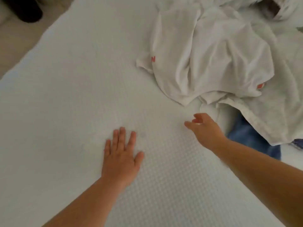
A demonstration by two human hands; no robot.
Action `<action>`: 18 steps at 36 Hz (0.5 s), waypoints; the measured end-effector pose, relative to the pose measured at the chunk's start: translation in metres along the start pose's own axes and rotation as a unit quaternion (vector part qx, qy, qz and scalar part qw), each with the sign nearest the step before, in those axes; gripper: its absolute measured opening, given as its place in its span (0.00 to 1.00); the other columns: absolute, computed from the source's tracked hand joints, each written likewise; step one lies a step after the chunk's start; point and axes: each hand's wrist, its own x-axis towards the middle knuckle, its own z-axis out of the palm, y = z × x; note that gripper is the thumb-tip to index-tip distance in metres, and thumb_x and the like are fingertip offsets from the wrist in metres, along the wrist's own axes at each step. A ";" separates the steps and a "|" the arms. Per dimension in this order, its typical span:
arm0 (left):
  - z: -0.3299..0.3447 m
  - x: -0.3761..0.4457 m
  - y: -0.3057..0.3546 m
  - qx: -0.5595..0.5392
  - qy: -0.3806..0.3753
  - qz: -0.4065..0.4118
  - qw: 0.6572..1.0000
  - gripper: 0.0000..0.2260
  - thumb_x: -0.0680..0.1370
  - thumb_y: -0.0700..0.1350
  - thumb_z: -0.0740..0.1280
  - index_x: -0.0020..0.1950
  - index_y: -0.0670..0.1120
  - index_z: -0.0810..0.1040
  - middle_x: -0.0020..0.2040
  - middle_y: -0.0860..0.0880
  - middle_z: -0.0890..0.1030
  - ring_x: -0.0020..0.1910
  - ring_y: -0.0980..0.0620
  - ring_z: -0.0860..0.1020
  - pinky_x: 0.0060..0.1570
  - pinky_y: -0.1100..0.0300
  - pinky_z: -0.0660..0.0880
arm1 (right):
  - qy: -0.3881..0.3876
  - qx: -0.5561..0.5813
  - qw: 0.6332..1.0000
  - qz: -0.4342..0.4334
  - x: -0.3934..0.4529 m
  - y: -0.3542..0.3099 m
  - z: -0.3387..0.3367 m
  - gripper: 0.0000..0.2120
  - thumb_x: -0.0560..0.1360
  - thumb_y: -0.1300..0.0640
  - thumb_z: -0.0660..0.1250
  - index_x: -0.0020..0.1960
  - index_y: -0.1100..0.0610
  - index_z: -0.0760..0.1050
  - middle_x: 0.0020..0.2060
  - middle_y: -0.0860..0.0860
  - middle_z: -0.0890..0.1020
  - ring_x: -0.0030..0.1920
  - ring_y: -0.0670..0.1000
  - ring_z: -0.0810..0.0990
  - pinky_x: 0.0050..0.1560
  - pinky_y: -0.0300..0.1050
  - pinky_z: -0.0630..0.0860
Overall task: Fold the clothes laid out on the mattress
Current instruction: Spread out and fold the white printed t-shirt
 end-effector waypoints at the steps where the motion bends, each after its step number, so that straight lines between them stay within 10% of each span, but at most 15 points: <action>1: 0.005 0.001 -0.002 0.005 0.008 -0.001 1.000 0.31 0.72 0.66 0.36 0.71 0.56 0.31 0.71 0.50 0.29 0.70 0.51 0.28 0.67 0.54 0.27 | 0.011 0.040 0.999 0.016 0.017 -0.009 0.003 0.26 0.73 0.46 0.68 0.67 0.54 0.66 0.54 0.48 0.74 0.41 0.44 0.74 0.36 0.33 0.71; 4: 0.016 0.005 -0.007 -0.001 0.062 0.017 0.998 0.31 0.72 0.64 0.37 0.72 0.54 0.38 0.73 0.48 0.37 0.73 0.50 0.36 0.69 0.53 0.32 | 0.035 0.149 0.985 0.078 0.059 -0.031 0.005 0.25 0.71 0.43 0.69 0.60 0.59 0.72 0.52 0.56 0.78 0.46 0.53 0.78 0.54 0.50 0.77; 9: 0.018 0.008 -0.006 -0.029 0.113 0.059 0.991 0.29 0.74 0.59 0.52 0.71 0.45 0.60 0.71 0.39 0.64 0.71 0.43 0.61 0.67 0.48 0.52 | 0.032 0.250 0.961 0.116 0.084 -0.037 0.014 0.16 0.69 0.44 0.72 0.44 0.55 0.73 0.33 0.51 0.75 0.30 0.48 0.75 0.30 0.39 0.76; 14: 0.022 0.010 -0.010 -0.010 0.063 0.038 0.997 0.30 0.72 0.64 0.36 0.71 0.55 0.32 0.72 0.48 0.30 0.71 0.49 0.28 0.68 0.53 0.27 | 0.097 0.221 0.968 0.073 0.071 -0.030 0.030 0.13 0.72 0.46 0.69 0.38 0.53 0.72 0.34 0.51 0.76 0.36 0.51 0.76 0.40 0.45 0.75; 18: 0.008 0.007 -0.008 -0.011 0.020 0.030 0.999 0.31 0.74 0.66 0.39 0.70 0.56 0.28 0.68 0.50 0.23 0.66 0.50 0.22 0.65 0.53 0.24 | 0.117 0.248 0.956 0.102 0.024 -0.026 0.039 0.15 0.73 0.45 0.68 0.39 0.57 0.73 0.34 0.50 0.76 0.36 0.51 0.76 0.43 0.47 0.76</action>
